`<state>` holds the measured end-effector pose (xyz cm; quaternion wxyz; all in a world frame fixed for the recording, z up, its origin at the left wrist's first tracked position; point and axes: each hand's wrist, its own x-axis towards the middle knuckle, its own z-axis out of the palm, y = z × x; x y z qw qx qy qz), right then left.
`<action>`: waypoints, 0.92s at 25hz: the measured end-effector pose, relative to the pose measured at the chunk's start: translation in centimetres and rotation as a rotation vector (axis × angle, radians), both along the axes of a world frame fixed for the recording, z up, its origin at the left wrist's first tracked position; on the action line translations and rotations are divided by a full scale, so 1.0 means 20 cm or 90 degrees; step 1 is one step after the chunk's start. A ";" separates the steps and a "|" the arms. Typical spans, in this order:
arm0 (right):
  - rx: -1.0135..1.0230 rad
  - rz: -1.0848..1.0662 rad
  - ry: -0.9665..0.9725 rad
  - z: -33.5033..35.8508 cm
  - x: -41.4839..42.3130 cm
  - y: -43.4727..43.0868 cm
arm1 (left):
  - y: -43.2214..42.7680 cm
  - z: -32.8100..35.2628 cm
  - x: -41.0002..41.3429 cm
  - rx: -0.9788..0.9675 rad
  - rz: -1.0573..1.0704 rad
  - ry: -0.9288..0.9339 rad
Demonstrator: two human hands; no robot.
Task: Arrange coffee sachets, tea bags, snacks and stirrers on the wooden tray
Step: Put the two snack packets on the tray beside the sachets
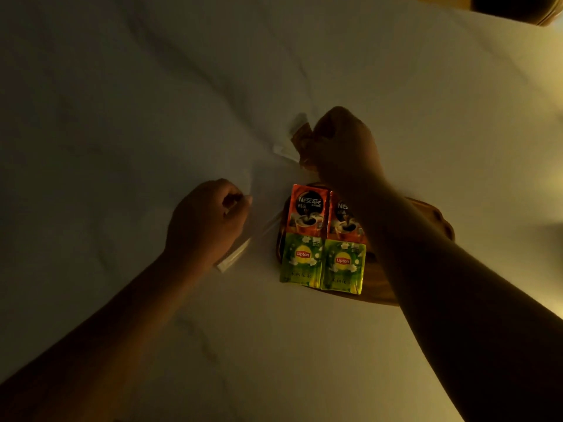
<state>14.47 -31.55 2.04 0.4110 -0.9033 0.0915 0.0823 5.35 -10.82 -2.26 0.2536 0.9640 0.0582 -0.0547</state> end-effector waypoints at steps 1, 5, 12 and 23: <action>0.059 0.003 -0.023 0.05 -0.03 0.00 | -0.02 0.03 0.01 -0.017 0.005 -0.008; 0.212 0.103 0.069 0.19 -0.26 -0.06 | -0.17 0.20 0.03 -0.356 0.049 0.047; 0.554 -0.041 0.383 0.10 -0.70 -0.39 | -0.47 0.24 -0.10 -0.517 0.043 0.180; 0.080 -0.078 0.146 -0.04 -0.52 -0.70 | -0.67 0.22 -0.15 -0.387 -0.026 0.150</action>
